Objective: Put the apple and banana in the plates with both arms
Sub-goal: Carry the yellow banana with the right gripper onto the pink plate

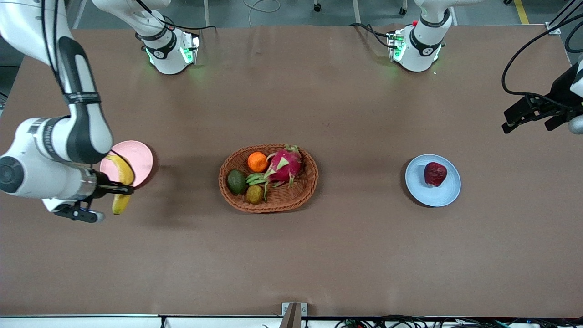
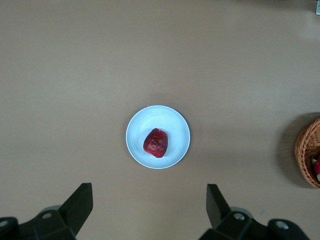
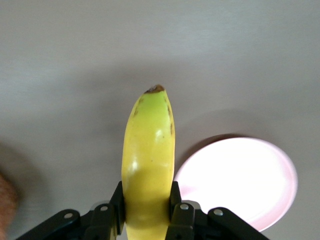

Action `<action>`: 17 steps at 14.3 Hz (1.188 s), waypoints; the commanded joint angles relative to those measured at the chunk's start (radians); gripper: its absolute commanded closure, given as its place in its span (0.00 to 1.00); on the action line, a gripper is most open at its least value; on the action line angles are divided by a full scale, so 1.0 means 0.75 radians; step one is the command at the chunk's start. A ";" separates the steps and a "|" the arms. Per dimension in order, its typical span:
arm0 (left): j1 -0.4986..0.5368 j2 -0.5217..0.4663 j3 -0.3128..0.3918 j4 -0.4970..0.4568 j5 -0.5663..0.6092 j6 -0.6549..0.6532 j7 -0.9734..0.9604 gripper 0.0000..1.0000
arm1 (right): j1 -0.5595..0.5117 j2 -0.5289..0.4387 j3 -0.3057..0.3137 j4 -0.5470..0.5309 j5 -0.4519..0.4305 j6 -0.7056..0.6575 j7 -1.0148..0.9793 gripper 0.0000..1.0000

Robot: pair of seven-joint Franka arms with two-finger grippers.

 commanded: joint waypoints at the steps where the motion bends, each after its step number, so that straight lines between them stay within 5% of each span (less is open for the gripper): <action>1: 0.015 0.008 0.001 0.031 -0.016 -0.028 0.111 0.00 | -0.103 -0.114 0.030 -0.264 -0.013 0.197 -0.190 1.00; 6: 0.013 0.008 0.001 0.029 -0.016 -0.037 0.093 0.00 | -0.144 -0.180 0.030 -0.680 -0.013 0.585 -0.218 0.99; 10: 0.013 0.010 0.001 0.029 -0.016 -0.037 0.099 0.00 | -0.144 -0.168 0.030 -0.770 -0.013 0.703 -0.216 0.94; 11: 0.013 0.010 0.001 0.029 -0.016 -0.037 0.093 0.00 | -0.144 -0.165 0.030 -0.766 -0.013 0.698 -0.218 0.73; 13: 0.013 0.008 0.001 0.029 -0.016 -0.037 0.095 0.00 | -0.142 -0.165 0.030 -0.756 -0.013 0.692 -0.216 0.00; 17: 0.013 0.008 0.001 0.031 -0.016 -0.037 0.097 0.00 | -0.142 -0.172 0.030 -0.599 -0.013 0.534 -0.214 0.00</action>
